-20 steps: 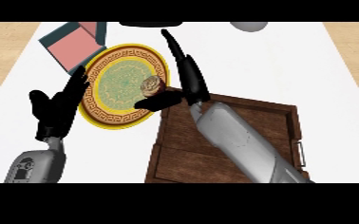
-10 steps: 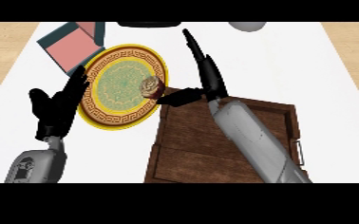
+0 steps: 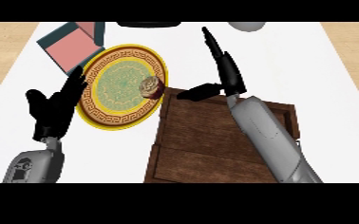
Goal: Pick the cupcake from the tray and place it in the plate
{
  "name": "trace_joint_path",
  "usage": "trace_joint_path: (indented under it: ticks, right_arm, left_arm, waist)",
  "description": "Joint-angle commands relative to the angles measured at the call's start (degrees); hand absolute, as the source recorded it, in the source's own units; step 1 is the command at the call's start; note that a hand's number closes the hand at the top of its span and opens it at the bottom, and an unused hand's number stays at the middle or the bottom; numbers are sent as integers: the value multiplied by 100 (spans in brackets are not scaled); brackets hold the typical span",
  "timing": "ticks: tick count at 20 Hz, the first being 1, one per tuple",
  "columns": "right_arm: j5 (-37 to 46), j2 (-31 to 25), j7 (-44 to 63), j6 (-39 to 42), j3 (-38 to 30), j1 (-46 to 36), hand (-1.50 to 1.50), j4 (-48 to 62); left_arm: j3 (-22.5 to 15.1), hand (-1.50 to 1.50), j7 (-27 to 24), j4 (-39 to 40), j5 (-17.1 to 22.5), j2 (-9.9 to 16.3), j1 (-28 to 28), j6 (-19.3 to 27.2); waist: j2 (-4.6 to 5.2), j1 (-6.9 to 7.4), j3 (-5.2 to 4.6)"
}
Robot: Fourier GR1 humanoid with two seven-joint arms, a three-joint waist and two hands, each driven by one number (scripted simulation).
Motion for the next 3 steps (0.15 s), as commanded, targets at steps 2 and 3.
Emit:
trace_joint_path:
  ticks: [2,3]
  right_arm:
    - [416,76,-59,163,-244,29,-150,319]
    - [481,288,-147,54,-249,37,-150,458]
  left_arm:
    - [-21,0,184,-75,-112,-38,-83,45]
    - [-97,0,-138,-93,-192,-156,84,84]
  waist:
    - [1,5,0]
    - [2,12,0]
